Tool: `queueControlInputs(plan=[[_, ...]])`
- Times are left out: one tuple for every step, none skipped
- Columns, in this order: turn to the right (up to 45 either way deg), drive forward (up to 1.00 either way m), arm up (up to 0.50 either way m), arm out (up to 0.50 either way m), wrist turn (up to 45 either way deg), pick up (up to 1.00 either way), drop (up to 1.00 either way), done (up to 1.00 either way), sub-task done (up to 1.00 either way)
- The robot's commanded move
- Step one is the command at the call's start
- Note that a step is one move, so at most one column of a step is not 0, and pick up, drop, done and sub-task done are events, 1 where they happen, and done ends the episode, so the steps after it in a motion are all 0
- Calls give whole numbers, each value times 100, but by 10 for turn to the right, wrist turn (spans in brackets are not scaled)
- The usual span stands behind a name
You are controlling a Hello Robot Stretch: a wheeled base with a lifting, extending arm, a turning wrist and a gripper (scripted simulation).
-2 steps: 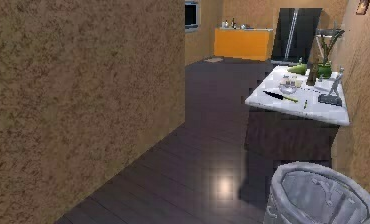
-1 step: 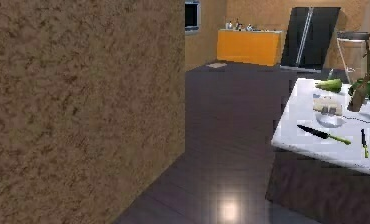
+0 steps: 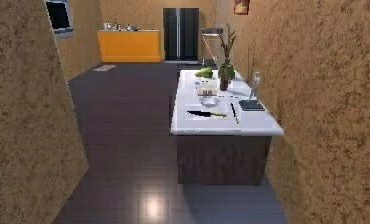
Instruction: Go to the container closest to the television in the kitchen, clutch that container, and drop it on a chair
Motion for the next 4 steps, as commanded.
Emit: queueControlInputs(plan=[[0, 60, 0, 0, 0, 0, 0, 0, 0], [120, 0, 0, 0, 0, 0, 0, 0, 0], [0, 40, 0, 0, 0, 0, 0, 0, 0], [-450, 0, 0, 0, 0, 0, 0, 0, 0]])
